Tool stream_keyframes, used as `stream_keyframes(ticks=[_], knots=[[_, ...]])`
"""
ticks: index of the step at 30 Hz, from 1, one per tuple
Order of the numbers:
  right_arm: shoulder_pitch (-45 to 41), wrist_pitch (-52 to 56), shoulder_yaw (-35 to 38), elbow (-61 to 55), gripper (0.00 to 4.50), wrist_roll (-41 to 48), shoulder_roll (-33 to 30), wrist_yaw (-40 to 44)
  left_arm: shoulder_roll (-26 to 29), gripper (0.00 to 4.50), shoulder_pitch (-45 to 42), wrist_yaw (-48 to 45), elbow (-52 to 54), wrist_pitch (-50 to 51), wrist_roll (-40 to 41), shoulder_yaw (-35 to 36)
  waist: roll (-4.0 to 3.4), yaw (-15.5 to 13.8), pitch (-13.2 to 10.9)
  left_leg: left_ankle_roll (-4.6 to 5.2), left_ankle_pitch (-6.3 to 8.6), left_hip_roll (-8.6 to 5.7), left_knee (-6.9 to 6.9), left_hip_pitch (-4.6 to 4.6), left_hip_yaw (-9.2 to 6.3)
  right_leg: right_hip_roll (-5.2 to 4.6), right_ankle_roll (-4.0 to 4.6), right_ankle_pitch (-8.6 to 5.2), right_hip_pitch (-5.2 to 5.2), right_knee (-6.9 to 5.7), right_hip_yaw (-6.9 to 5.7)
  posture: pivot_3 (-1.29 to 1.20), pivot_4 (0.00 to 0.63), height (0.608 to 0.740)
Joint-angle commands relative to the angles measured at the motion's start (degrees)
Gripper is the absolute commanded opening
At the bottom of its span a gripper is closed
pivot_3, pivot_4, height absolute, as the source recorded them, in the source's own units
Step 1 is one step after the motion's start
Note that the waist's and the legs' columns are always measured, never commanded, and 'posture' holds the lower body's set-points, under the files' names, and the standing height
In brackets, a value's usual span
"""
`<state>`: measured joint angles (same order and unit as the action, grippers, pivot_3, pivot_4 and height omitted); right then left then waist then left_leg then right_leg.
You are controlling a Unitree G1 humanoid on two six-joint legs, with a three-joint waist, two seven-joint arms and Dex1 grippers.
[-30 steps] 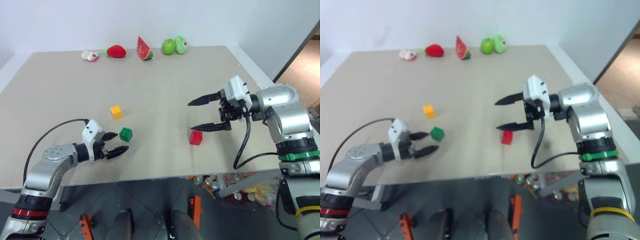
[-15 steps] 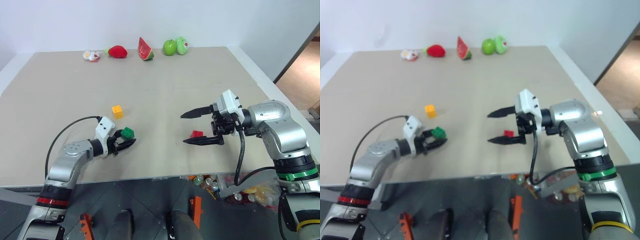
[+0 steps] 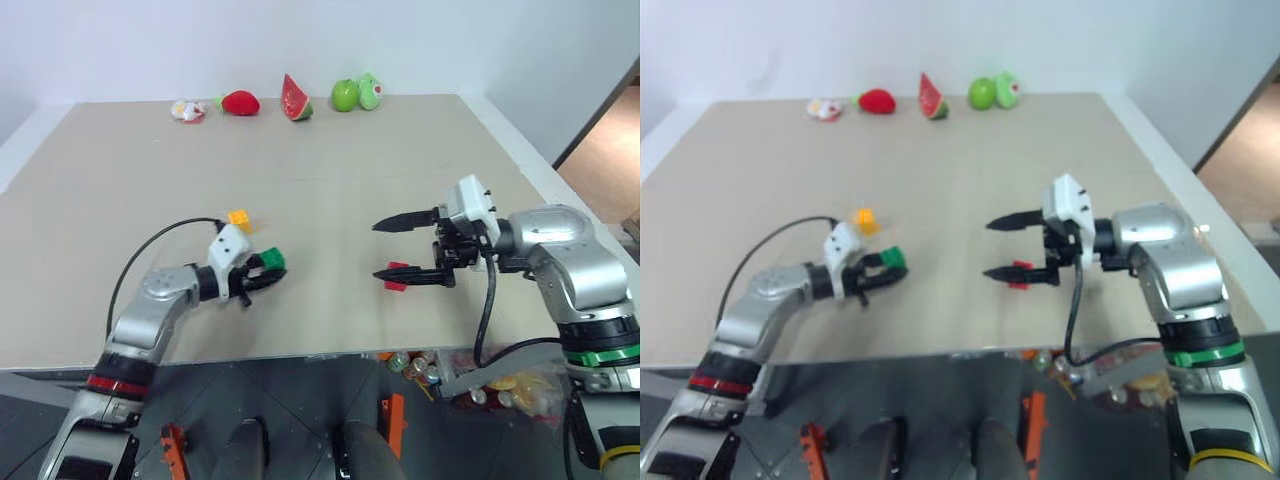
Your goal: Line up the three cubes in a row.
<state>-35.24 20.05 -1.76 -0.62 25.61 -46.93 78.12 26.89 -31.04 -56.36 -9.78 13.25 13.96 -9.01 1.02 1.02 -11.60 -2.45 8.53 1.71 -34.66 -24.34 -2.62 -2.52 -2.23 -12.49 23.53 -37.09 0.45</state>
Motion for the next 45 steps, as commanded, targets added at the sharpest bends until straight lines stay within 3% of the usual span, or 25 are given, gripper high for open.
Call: stream_keyframes(ticks=[1, 11, 18, 28, 30, 32, 33, 35, 39, 45], knots=[[2.48, -0.93, 4.82, 1.44, 4.01, 0.38, -3.22, 0.09, -2.52, 1.35, -6.91, -5.93, -6.78, -5.38, -1.49, -3.05, 0.02, 0.05, -0.01, 0.0, 0.0, -0.01, 0.0, 0.0, 0.01, 0.0, -0.01, 0.0, -0.01, 0.01, 0.02, 0.0, 0.15, 0.74], [12.65, 2.01, 11.8, -3.71, 4.01, 2.07, -5.16, -5.94, -11.79, 1.35, -20.82, -12.66, -33.63, -20.2, -8.64, -7.57, 0.04, 0.27, -0.02, 0.06, 0.04, -0.01, -0.04, -0.05, 0.04, 0.08, -0.32, 0.15, 0.05, 0.01, 0.15, 0.0, 0.15, 0.74], [16.15, 3.99, 14.56, -6.5, 4.01, 3.09, -6.02, -8.23, -16.38, 1.35, -24.24, -14.0, -41.32, -24.14, -10.52, -7.31, 0.05, 0.27, -0.03, 0.1, 0.06, -0.01, -0.16, -0.25, 0.12, 0.11, -0.45, 0.23, 0.25, 0.01, 0.28, 0.0, 0.15, 0.74], [15.62, 4.56, 14.01, -7.11, 4.01, 3.57, -5.6, -9.63, -18.14, 1.35, -25.31, -10.56, -47.0, -26.05, -12.32, -5.16, 0.06, 0.26, -0.03, 0.1, 0.06, -0.03, -0.29, -0.28, 0.12, 0.1, -0.54, 0.29, 0.23, 0.01, 0.33, 0.0, 0.15, 0.74], [14.96, 4.59, 13.59, -6.9, 4.01, 3.57, -5.47, -9.73, -18.12, 2.38, -25.61, -7.53, -48.32, -27.41, -13.36, -4.72, 0.06, 0.25, -0.03, 0.1, 0.05, -0.04, -0.35, -0.29, 0.11, 0.1, -0.58, 0.31, 0.2, 0.01, 0.34, 0.0, 0.15, 0.74], [14.18, 4.58, 13.08, -6.51, 4.01, 3.44, -5.26, -9.78, -17.88, 2.71, -25.7, -5.76, -49.25, -27.94, -13.74, -4.19, 0.06, 0.28, -0.03, 0.1, 0.05, -0.04, -0.49, -0.3, 0.11, 0.1, -0.55, 0.35, 0.17, 0.01, 0.36, 0.0, 0.15, 0.74], [13.71, 4.52, 12.77, -6.22, 4.01, 3.36, -5.13, -9.7, -17.49, 3.34, -25.4, -5.92, -49.15, -28.14, -13.7, -3.99, 0.06, 0.3, -0.03, 0.1, 0.05, -0.04, -0.62, -0.31, 0.1, 0.11, -0.5, 0.34, 0.13, 0.01, 0.37, 0.0, 0.15, 0.74], [12.84, 4.4, 12.16, -5.63, 4.01, 3.1, -4.92, -9.56, -16.39, 3.97, -24.31, -7.69, -47.8, -28.04, -13.18, -3.56, 0.07, 0.41, -0.04, 0.1, 0.05, -0.03, -0.73, -0.31, 0.13, 0.1, -0.44, 0.39, 0.12, 0.01, 0.39, 0.0, 0.15, 0.74], [11.55, 4.17, 11.32, -4.71, 4.01, 2.95, -4.88, -9.06, -13.67, 3.97, -21.59, -11.4, -43.27, -26.72, -12.0, -2.9, 0.07, 0.5, -0.04, 0.11, 0.05, -0.01, -0.75, -0.28, 0.12, 0.13, -0.36, 0.48, 0.13, 0.01, 0.41, 0.0, 0.15, 0.74], [8.73, 3.88, 9.65, -3.67, 4.01, 2.88, -5.44, -6.75, -2.22, 3.97, -11.11, -18.52, -20.78, -15.64, -6.27, -0.39, 0.06, 1.18, -0.03, 0.14, 0.07, 0.1, -0.58, -0.32, 0.14, 0.29, -0.37, 0.5, 0.27, -0.02, 0.54, 0.0, 0.15, 0.74]])
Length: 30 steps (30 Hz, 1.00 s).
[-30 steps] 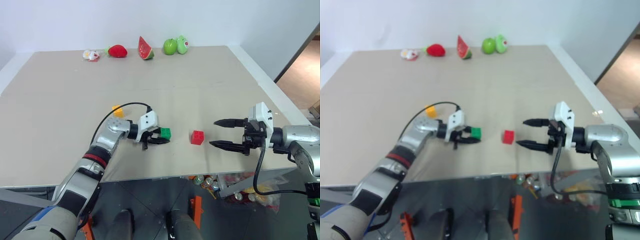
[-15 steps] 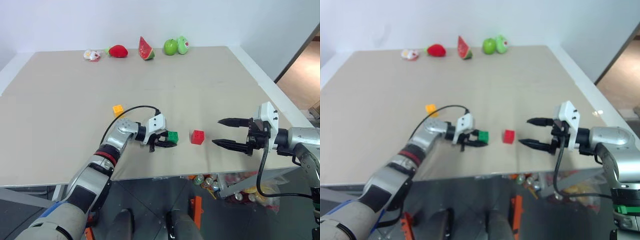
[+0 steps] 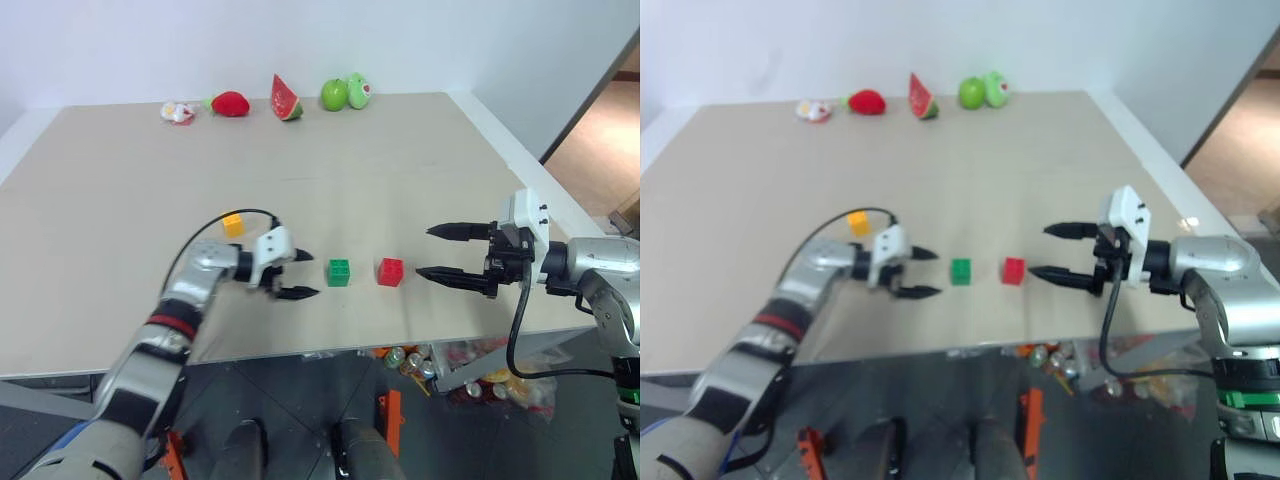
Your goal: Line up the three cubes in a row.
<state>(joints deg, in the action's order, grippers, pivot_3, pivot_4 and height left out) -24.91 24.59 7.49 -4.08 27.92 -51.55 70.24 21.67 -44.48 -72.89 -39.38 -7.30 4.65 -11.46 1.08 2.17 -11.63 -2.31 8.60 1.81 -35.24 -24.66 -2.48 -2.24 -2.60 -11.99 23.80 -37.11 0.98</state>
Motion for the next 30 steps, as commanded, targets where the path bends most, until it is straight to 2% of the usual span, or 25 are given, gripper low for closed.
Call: stream_keyframes(ticks=[1, 3, 5, 10, 15, 19, 24, 30], knots=[[-2.14, -0.53, 0.26, -0.22, 4.01, 0.75, -0.78, 1.42, 4.71, 3.97, 4.22, -2.33, 13.05, 7.58, 4.29, 2.7, 0.0, 0.04, 0.0, 0.04, 0.03, 0.0, 0.01, 0.0, -0.02, 0.02, -0.05, 0.01, 0.0, -0.03, -0.01, 0.0, 0.15, 0.74], [-4.14, -0.48, -0.53, -0.25, 4.01, 0.93, 0.05, 1.5, 8.2, 3.97, 8.19, -2.05, 21.74, 14.03, 7.69, 5.05, -0.01, 0.03, 0.0, 0.07, 0.04, 0.01, 0.02, -0.08, -0.02, 0.02, -0.06, -0.01, 0.11, -0.05, -0.01, 0.0, 0.15, 0.74], [-8.31, -0.59, -2.24, 0.55, 4.01, 0.2, 3.51, -1.49, 10.42, 3.97, 11.67, 1.62, 27.8, 20.58, 11.21, 9.53, 0.0, 0.13, 0.0, 0.07, 0.05, 0.01, -0.01, -0.14, -0.01, 0.01, -0.07, 0.0, 0.14, -0.05, 0.0, 0.0, 0.15, 0.74], [-15.56, -1.94, -6.38, 4.2, 4.01, -3.46, 11.63, -7.28, 10.14, 3.97, 15.1, 14.48, 29.01, 27.83, 14.62, 18.86, 0.01, 0.35, 0.0, 0.11, 0.01, 0.06, -0.11, -0.04, -0.03, 0.06, 0.17, 0.07, 0.11, -0.06, 0.0, 0.0, 0.15, 0.74], [-18.88, -3.38, -8.77, 7.2, 4.01, -4.78, 15.62, -7.61, 10.4, 3.97, 18.7, 19.31, 26.58, 25.53, 13.58, 21.29, 0.01, 0.14, 0.0, 0.18, -0.05, 0.02, -0.13, -0.09, 0.03, -0.01, 0.14, 0.11, 0.09, -0.05, 0.01, 0.0, 0.15, 0.74], [-20.02, -3.72, -9.15, 8.01, 4.01, -4.92, 17.31, -8.23, 10.18, 3.97, 18.15, 21.17, 23.27, 23.87, 13.55, 21.82, 0.01, -0.3, 0.0, 0.17, -0.05, 0.0, -0.13, -0.37, 0.0, 0.01, -0.02, 0.19, 0.31, -0.04, 0.0, 0.0, 0.15, 0.74], [-19.43, -3.33, -9.58, 6.67, 4.01, -4.76, 18.43, -8.07, 9.66, 3.97, 13.69, 22.15, 15.58, 20.57, 12.39, 20.56, 0.01, -0.68, 0.0, 0.18, -0.05, 0.03, -0.11, -0.39, -0.01, 0.06, -0.07, 0.26, 0.36, -0.05, -0.01, 0.0, 0.15, 0.74], [-18.22, -3.07, -8.66, 5.47, 4.01, -4.56, 17.67, -7.94, 8.58, 3.97, 5.04, 21.25, 1.25, 14.57, 8.72, 17.72, 0.01, -0.87, 0.0, 0.17, -0.06, 0.01, -0.17, -0.39, 0.02, 0.04, -0.02, 0.29, 0.36, -0.05, 0.0, 0.0, 0.15, 0.74]])
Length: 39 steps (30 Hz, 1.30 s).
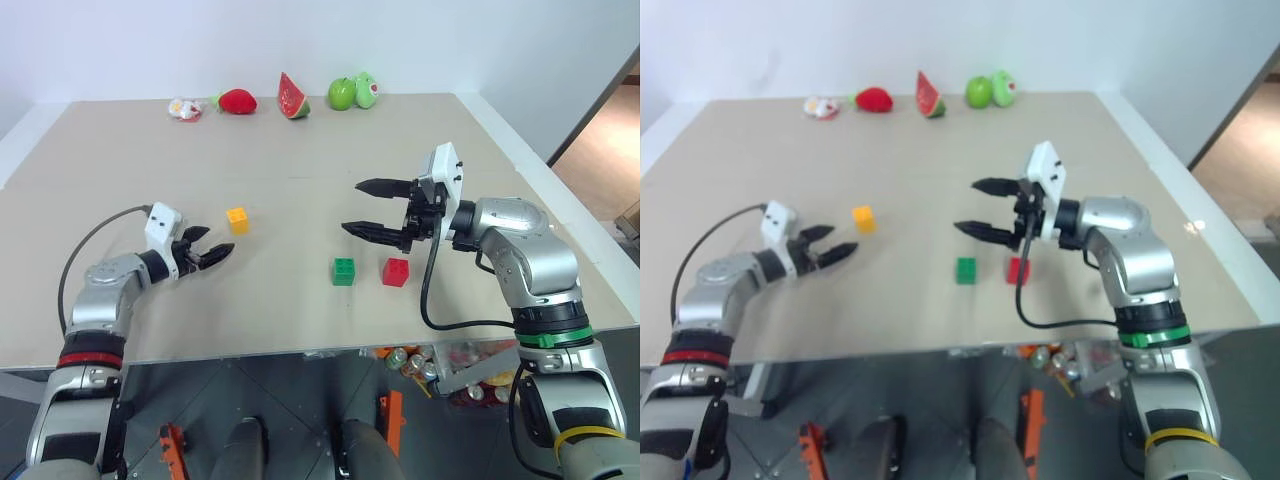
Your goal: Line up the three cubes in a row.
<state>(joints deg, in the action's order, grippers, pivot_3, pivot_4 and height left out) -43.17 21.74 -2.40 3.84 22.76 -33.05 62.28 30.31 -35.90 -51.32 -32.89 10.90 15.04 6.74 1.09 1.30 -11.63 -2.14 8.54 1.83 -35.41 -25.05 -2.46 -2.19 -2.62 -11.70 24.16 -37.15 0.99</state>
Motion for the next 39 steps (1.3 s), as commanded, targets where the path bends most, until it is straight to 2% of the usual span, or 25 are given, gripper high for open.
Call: stream_keyframes(ticks=[1, 11, 19, 23, 27, 28, 36, 39], knots=[[0.16, -0.08, 1.42, -2.66, 4.01, 0.69, -0.94, -0.08, -0.25, 3.97, -4.65, -0.39, -7.25, -4.58, -2.07, -0.69, 0.0, 0.0, 0.0, 0.0, 0.0, 0.0, 0.0, 0.0, 0.0, 0.0, -0.01, 0.01, 0.0, 0.0, 0.0, 0.0, 0.15, 0.74], [1.46, 1.19, 2.44, -4.52, 4.01, 1.25, -2.08, -1.22, -2.71, 3.97, -17.69, 1.2, -27.96, -12.77, -6.6, -1.92, 0.01, 0.0, 0.0, 0.0, 0.0, -0.01, 0.01, -0.06, -0.02, 0.03, -0.09, 0.04, 0.03, 0.0, 0.0, 0.0, 0.15, 0.74], [1.75, 1.54, 2.65, -4.45, 4.01, 1.34, -2.54, -1.8, -3.95, 3.97, -21.21, 1.82, -33.7, -15.55, -8.06, -1.61, 0.02, 0.03, 0.0, 0.0, 0.0, 0.0, 0.02, -0.06, -0.01, 0.03, -0.1, 0.04, 0.05, 0.0, 0.0, 0.0, 0.15, 0.74], [1.24, 1.35, 2.79, -3.72, 4.01, 1.24, -2.6, -1.99, -4.17, 2.87, -20.78, 0.91, -33.86, -16.66, -7.68, -1.02, 0.02, 0.02, 0.0, 0.0, 0.0, -0.01, 0.02, -0.07, -0.02, 0.03, -0.1, 0.04, 0.05, 0.0, 0.0, 0.0, 0.15, 0.74], [0.96, 1.34, 2.81, -3.44, 4.01, 1.31, -2.65, -1.98, -3.98, 1.44, -20.58, 1.03, -33.97, -16.73, -7.92, -1.01, 0.02, 0.02, 0.0, 0.0, 0.0, -0.01, 0.02, -0.07, -0.02, 0.03, -0.1, 0.05, 0.05, 0.0, 0.0, 0.0, 0.15, 0.74], [0.95, 1.45, 2.63, -3.45, 4.01, 1.39, -2.72, -1.68, -3.92, 1.26, -20.62, 1.08, -33.95, -16.47, -8.07, -1.11, 0.02, 0.02, 0.0, 0.0, 0.0, -0.01, 0.02, -0.07, -0.02, 0.03, -0.1, 0.05, 0.05, 0.0, 0.0, 0.0, 0.15, 0.74], [1.72, 1.19, 1.63, -4.0, 4.01, 1.2, -3.43, 0.43, -4.07, 1.26, -19.46, -2.33, -31.05, -17.31, -8.36, -2.09, 0.02, 0.02, 0.0, 0.0, 0.0, -0.01, 0.02, -0.07, -0.02, 0.03, -0.1, 0.05, 0.05, 0.0, 0.0, 0.0, 0.15, 0.74], [1.83, 1.29, 1.67, -4.17, 4.01, 1.27, -3.76, 0.94, -4.56, 1.26, -17.51, -6.55, -26.29, -19.43, -8.91, -4.08, 0.02, 0.02, 0.0, 0.0, 0.0, 0.0, 0.02, -0.07, -0.02, 0.03, -0.1, 0.05, 0.05, 0.0, 0.0, 0.0, 0.15, 0.74]])
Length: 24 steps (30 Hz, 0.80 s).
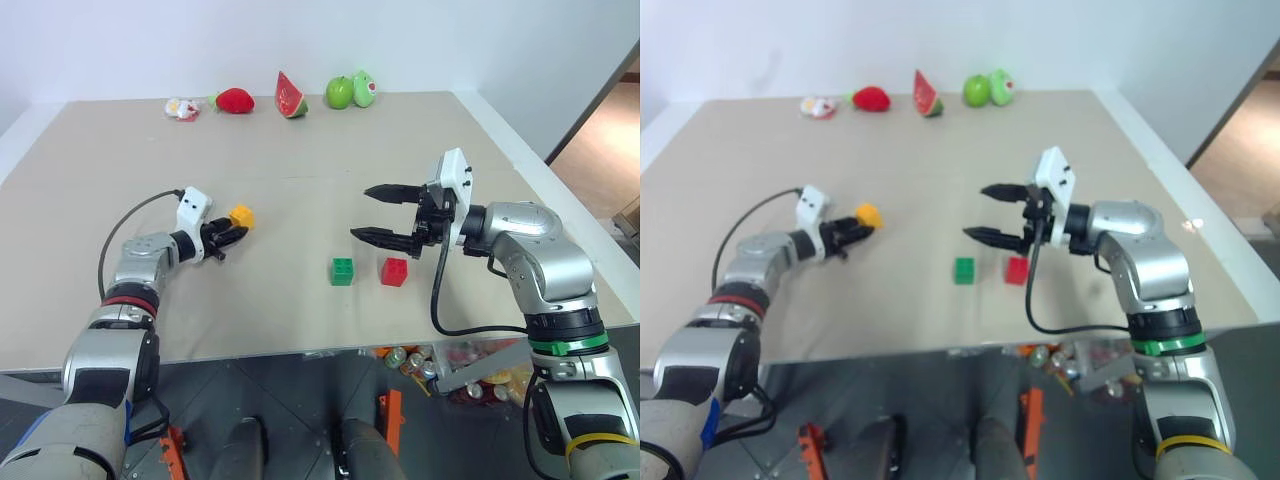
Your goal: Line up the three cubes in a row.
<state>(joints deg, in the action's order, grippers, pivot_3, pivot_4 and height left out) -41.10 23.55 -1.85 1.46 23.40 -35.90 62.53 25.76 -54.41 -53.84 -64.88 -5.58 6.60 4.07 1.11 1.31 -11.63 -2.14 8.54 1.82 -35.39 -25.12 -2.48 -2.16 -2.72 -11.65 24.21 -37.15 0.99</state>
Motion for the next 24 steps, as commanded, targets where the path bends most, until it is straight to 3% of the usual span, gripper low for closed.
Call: stream_keyframes(ticks=[1, 5, 12, 24], knots=[[-0.16, -0.47, 1.17, -1.92, 4.01, 0.69, -1.14, 0.96, -0.15, 1.26, 2.15, -6.63, 8.29, -3.5, -0.26, -2.37, 0.0, 0.0, 0.0, 0.0, 0.0, 0.0, 0.0, 0.0, 0.0, 0.0, 0.0, 0.0, 0.0, 0.0, 0.0, 0.0, 0.15, 0.74], [1.0, 0.02, 1.41, -2.63, 4.01, 1.18, -3.42, 3.57, 0.01, 1.26, 7.24, -15.31, 19.61, -2.27, 1.39, -5.68, 0.0, -0.01, 0.0, 0.0, 0.0, -0.01, 0.01, -0.02, 0.02, -0.03, 0.01, -0.01, 0.0, 0.01, 0.02, 0.0, 0.15, 0.74], [7.0, 2.95, 5.08, -5.76, 4.01, 6.0, -10.45, 9.31, -0.26, 1.26, 10.6, -21.58, 28.98, 1.56, 2.09, -9.25, 0.0, -0.03, 0.0, 0.0, 0.0, 0.0, -0.03, -0.02, 0.01, -0.02, 0.04, -0.03, -0.01, 0.01, 0.03, 0.0, 0.15, 0.74], [12.2, 5.39, 9.24, -8.02, 4.01, 8.06, -13.61, 7.15, -2.03, 1.26, 8.28, -24.79, 26.16, 2.51, 1.54, -11.95, 0.0, 0.09, 0.0, 0.03, -0.01, 0.02, -0.12, 0.02, 0.04, 0.0, 0.24, -0.09, -0.02, 0.0, 0.06, 0.0, 0.15, 0.74]])
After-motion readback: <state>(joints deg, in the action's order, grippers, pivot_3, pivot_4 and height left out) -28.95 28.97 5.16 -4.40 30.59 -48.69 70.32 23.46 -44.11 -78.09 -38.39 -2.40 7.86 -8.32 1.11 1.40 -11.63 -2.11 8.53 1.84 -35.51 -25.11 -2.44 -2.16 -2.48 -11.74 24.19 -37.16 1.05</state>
